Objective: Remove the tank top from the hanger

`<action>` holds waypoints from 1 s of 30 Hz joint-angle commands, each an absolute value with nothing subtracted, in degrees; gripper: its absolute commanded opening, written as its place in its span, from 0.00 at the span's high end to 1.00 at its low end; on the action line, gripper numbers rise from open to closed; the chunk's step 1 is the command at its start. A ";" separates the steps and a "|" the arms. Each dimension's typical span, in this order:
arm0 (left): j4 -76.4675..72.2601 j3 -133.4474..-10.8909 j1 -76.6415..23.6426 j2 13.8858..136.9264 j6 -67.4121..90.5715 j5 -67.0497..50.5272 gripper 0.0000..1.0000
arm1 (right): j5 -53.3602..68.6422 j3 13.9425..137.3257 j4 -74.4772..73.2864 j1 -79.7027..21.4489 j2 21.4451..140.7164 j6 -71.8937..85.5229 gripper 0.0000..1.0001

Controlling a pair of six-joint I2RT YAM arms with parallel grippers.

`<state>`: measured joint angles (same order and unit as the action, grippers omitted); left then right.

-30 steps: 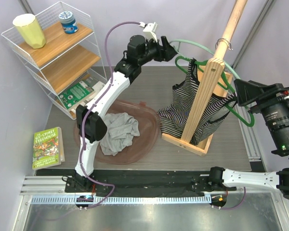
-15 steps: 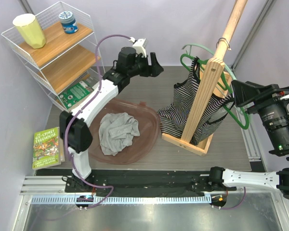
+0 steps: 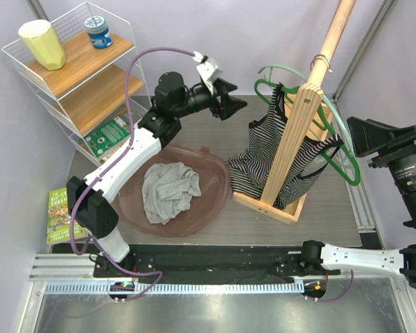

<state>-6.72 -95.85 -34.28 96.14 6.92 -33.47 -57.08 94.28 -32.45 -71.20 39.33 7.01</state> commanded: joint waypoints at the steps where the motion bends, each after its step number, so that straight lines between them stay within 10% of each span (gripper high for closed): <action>1: -15.11 -93.70 -38.31 95.71 -9.12 -31.23 0.37 | -56.07 96.15 -33.40 -71.37 41.57 8.35 0.38; 30: -32.78 -93.87 -46.41 104.06 -32.96 -14.06 0.46 | -56.95 96.06 -33.66 -71.46 41.31 7.74 0.38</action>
<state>-26.11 -92.55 -46.15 105.73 -32.45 -15.92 -56.45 95.22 -34.39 -71.20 41.74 7.73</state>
